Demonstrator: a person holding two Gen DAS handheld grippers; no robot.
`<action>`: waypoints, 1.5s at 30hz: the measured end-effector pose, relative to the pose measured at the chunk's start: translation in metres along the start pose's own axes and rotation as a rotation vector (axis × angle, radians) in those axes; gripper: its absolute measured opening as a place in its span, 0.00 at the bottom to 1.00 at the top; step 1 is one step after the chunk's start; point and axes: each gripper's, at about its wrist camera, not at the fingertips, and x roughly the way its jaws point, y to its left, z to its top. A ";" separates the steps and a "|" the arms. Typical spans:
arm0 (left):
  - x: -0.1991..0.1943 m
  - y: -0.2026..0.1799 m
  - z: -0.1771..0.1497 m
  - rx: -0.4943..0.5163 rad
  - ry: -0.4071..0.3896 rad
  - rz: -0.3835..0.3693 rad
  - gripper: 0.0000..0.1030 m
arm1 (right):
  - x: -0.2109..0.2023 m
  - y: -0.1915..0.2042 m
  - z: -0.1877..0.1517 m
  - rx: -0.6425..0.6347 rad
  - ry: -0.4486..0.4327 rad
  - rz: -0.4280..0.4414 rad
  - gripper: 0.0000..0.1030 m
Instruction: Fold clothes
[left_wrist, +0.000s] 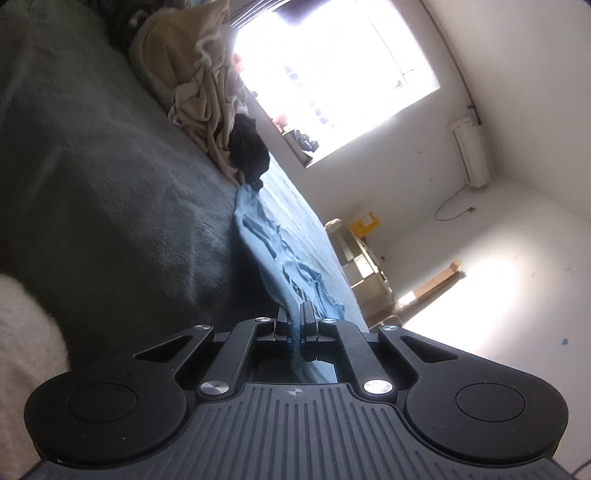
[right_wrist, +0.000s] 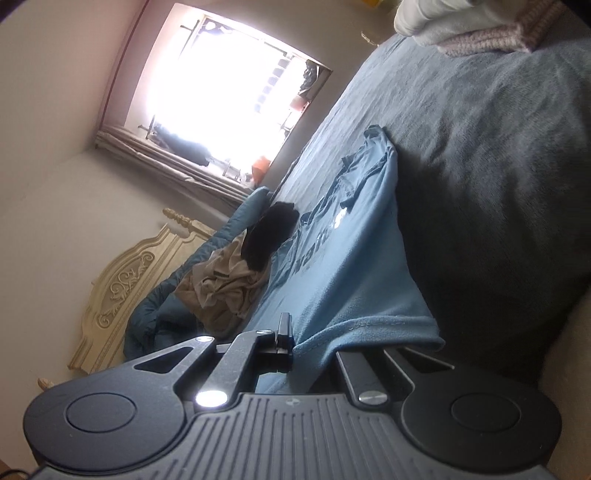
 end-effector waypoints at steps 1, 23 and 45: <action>-0.005 -0.002 -0.001 0.006 -0.002 -0.001 0.01 | -0.005 0.001 -0.002 -0.003 0.005 -0.001 0.02; 0.014 0.004 0.015 -0.029 0.032 -0.009 0.02 | -0.011 0.007 0.007 -0.033 0.020 -0.042 0.02; 0.223 0.019 0.136 -0.018 0.038 -0.048 0.02 | 0.166 0.015 0.164 -0.144 0.015 -0.045 0.02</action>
